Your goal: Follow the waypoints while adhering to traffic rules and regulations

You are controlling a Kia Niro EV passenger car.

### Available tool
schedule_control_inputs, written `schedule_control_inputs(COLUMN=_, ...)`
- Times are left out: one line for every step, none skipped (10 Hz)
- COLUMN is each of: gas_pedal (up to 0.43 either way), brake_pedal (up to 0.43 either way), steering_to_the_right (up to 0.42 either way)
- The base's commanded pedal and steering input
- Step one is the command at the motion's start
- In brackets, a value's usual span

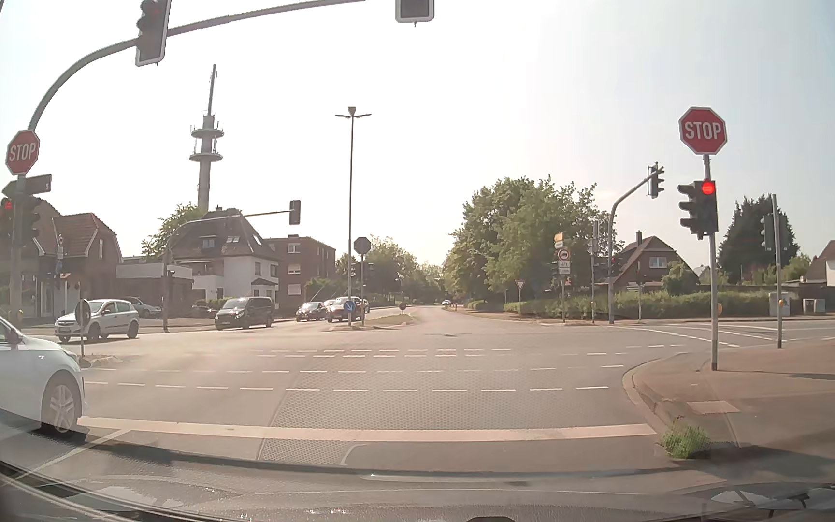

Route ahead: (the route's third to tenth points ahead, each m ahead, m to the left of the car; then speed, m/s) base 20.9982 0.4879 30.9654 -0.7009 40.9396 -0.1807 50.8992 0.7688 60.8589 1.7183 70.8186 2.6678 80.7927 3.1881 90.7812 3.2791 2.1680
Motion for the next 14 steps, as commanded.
schedule_control_inputs(gas_pedal=0.0, brake_pedal=0.146, steering_to_the_right=0.001)
schedule_control_inputs(gas_pedal=0.0, brake_pedal=0.14, steering_to_the_right=-0.001)
schedule_control_inputs(gas_pedal=0.0, brake_pedal=0.134, steering_to_the_right=-0.001)
schedule_control_inputs(gas_pedal=0.0, brake_pedal=0.116, steering_to_the_right=-0.002)
schedule_control_inputs(gas_pedal=0.0, brake_pedal=0.098, steering_to_the_right=-0.002)
schedule_control_inputs(gas_pedal=0.0, brake_pedal=0.079, steering_to_the_right=-0.002)
schedule_control_inputs(gas_pedal=0.0, brake_pedal=0.061, steering_to_the_right=-0.002)
schedule_control_inputs(gas_pedal=0.0, brake_pedal=0.043, steering_to_the_right=-0.001)
schedule_control_inputs(gas_pedal=0.0, brake_pedal=0.024, steering_to_the_right=-0.001)
schedule_control_inputs(gas_pedal=0.0, brake_pedal=0.018, steering_to_the_right=-0.002)
schedule_control_inputs(gas_pedal=0.0, brake_pedal=0.012, steering_to_the_right=-0.002)
schedule_control_inputs(gas_pedal=0.0, brake_pedal=0.012, steering_to_the_right=-0.002)
schedule_control_inputs(gas_pedal=0.0, brake_pedal=0.012, steering_to_the_right=-0.002)
schedule_control_inputs(gas_pedal=0.0, brake_pedal=0.012, steering_to_the_right=-0.002)
